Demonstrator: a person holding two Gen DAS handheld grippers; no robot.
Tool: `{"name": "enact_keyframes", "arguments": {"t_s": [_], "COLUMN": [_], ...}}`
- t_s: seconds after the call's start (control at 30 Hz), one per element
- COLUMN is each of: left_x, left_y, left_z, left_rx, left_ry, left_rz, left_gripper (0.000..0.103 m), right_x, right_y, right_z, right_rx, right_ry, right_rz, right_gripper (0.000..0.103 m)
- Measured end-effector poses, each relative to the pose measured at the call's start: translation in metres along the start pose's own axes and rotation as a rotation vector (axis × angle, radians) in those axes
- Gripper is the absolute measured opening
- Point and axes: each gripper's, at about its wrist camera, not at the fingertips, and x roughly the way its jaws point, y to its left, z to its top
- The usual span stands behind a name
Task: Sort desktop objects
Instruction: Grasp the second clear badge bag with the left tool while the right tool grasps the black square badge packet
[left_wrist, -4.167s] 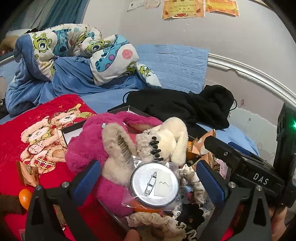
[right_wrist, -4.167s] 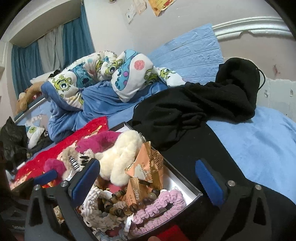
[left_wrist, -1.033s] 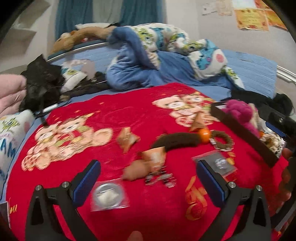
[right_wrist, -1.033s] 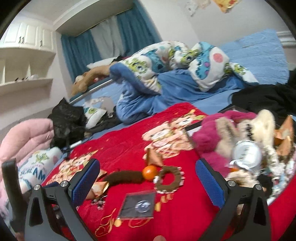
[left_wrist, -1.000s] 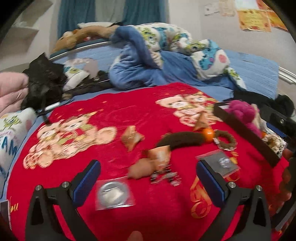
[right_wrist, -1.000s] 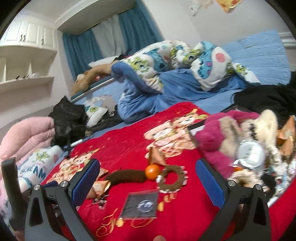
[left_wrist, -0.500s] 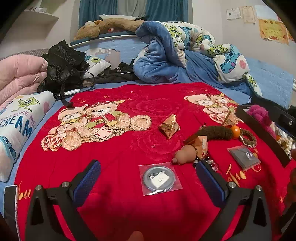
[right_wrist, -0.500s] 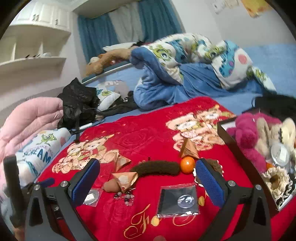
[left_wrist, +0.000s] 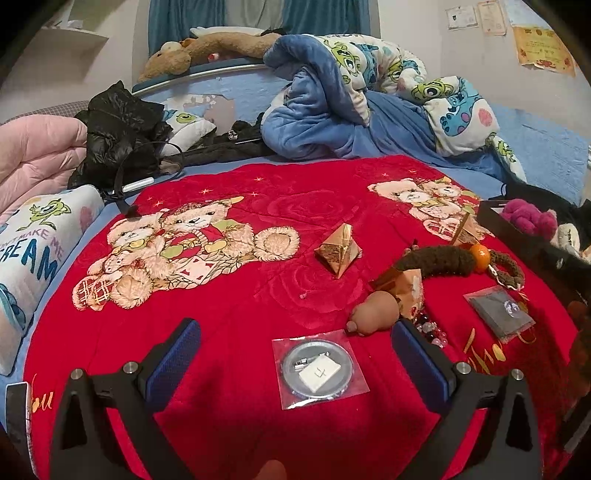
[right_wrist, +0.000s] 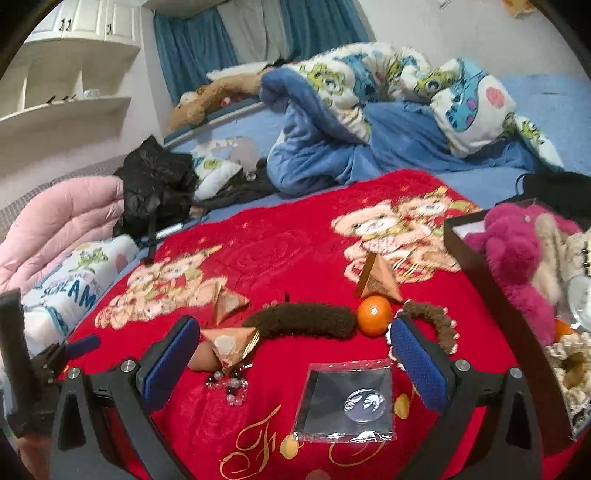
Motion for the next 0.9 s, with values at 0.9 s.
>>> {"name": "enact_keyframes", "arguments": {"t_s": [0.9], "left_x": [0.074], "left_y": [-0.005], "left_z": [-0.018], "left_rx": [0.009], "left_ry": [0.249], "left_rz": [-0.04], "left_gripper": [0.103], "right_x": [0.05], "right_y": [-0.024], "right_z": [-0.035], "right_rx": [0.05], "right_ry": [0.314], "right_rz": [-0.127], "right_gripper": [0.103]}}
